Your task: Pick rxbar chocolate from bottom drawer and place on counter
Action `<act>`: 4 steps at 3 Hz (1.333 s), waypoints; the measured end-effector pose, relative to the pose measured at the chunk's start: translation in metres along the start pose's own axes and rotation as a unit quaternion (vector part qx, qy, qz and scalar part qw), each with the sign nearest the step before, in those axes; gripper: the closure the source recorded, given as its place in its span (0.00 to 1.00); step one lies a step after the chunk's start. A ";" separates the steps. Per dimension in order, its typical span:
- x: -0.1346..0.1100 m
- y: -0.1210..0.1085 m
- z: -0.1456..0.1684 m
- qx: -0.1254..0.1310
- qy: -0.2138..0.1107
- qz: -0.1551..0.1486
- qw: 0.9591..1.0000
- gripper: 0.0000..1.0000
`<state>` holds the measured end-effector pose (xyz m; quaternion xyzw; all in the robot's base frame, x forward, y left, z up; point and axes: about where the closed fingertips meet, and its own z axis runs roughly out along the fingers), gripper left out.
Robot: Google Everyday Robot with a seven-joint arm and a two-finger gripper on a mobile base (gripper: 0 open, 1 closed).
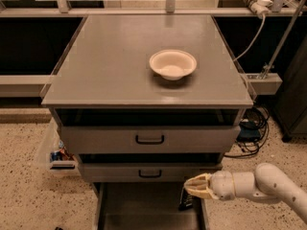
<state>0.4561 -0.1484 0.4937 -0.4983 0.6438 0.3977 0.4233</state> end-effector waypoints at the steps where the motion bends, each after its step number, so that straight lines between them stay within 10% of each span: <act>1: -0.087 0.017 -0.012 -0.004 0.022 -0.048 0.999 1.00; 2: -0.169 0.008 -0.026 0.003 0.043 -0.084 0.996 1.00; 4: -0.199 0.007 -0.041 0.009 0.057 -0.120 0.991 1.00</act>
Offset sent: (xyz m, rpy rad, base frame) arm 0.0381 0.0355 0.2490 -0.1495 -0.1986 0.0605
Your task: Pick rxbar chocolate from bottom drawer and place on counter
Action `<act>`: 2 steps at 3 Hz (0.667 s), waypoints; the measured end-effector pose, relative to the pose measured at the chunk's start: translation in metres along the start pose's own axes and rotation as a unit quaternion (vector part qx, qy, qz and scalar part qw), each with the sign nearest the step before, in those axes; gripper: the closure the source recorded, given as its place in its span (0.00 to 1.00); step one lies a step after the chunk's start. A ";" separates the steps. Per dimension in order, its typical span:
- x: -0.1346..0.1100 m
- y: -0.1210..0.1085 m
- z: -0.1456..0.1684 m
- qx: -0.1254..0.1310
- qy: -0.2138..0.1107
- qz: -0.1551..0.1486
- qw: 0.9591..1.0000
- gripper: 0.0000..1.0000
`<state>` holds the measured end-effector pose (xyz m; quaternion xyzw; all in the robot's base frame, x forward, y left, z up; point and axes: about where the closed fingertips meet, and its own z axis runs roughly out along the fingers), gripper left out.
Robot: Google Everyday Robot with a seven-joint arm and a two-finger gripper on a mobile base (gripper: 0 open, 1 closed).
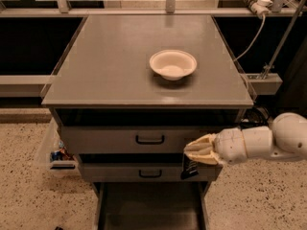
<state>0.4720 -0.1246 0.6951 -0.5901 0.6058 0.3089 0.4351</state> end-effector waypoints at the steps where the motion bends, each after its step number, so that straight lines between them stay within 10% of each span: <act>1: -0.064 -0.023 -0.036 0.008 0.031 -0.071 0.997 1.00; 2: -0.120 -0.050 -0.073 0.023 0.060 -0.121 0.991 1.00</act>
Offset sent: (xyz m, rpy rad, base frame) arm 0.0506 -0.0351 0.2362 -0.2447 -0.3456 0.0433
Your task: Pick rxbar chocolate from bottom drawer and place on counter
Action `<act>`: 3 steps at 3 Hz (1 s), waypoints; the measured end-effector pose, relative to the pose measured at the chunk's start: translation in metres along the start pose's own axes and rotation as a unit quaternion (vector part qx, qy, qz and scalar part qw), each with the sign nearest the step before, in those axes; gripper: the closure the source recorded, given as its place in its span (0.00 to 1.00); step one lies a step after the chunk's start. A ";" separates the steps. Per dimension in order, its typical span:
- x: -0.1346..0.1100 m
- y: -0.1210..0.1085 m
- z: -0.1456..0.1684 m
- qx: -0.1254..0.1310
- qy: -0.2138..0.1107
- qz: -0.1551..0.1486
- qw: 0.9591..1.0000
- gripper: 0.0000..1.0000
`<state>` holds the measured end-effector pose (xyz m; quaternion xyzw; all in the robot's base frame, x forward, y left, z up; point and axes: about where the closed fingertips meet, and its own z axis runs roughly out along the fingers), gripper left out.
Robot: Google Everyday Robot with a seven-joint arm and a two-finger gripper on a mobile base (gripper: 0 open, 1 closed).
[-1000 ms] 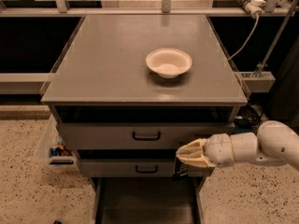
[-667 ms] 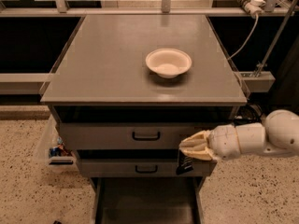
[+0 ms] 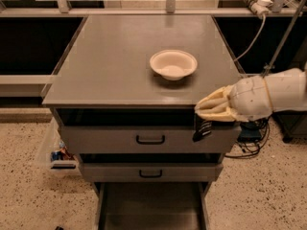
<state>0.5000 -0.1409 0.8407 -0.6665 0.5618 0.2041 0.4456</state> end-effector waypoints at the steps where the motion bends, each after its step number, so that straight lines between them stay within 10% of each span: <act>1: -0.034 -0.036 -0.037 0.028 0.011 -0.036 0.999 1.00; 3: -0.073 -0.099 -0.076 0.061 0.032 -0.069 0.995 1.00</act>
Offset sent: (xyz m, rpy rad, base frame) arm 0.0479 -0.0387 0.1590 -0.0612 -0.2242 -0.0708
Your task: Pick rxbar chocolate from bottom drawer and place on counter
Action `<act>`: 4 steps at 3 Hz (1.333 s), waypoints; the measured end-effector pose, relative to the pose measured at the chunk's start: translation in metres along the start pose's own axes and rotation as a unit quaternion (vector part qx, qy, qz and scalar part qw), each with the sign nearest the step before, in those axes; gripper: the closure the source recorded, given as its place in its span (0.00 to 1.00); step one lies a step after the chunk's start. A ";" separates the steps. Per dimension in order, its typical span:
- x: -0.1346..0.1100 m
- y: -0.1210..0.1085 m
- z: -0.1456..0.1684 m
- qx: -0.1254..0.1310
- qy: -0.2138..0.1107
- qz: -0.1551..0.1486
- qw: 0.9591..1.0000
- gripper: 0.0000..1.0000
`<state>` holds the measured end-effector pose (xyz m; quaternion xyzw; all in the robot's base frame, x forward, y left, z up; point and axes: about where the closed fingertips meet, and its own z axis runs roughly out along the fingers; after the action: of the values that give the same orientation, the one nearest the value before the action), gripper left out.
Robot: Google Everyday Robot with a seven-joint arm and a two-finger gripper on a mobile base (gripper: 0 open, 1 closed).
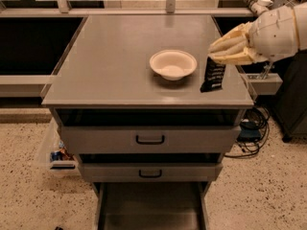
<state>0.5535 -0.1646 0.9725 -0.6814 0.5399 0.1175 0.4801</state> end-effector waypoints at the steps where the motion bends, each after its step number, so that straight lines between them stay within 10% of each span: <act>1: 0.012 -0.034 0.018 -0.002 0.003 -0.002 1.000 1.00; 3: 0.042 -0.064 0.049 -0.001 -0.012 0.012 1.000 1.00; 4: 0.042 -0.063 0.049 -0.001 -0.012 0.012 1.000 0.80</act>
Offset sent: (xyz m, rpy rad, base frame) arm 0.1419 0.0030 -0.0492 0.0636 0.0585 -0.0136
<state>0.6411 -0.1549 0.9526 -0.6737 0.5424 0.1319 0.4843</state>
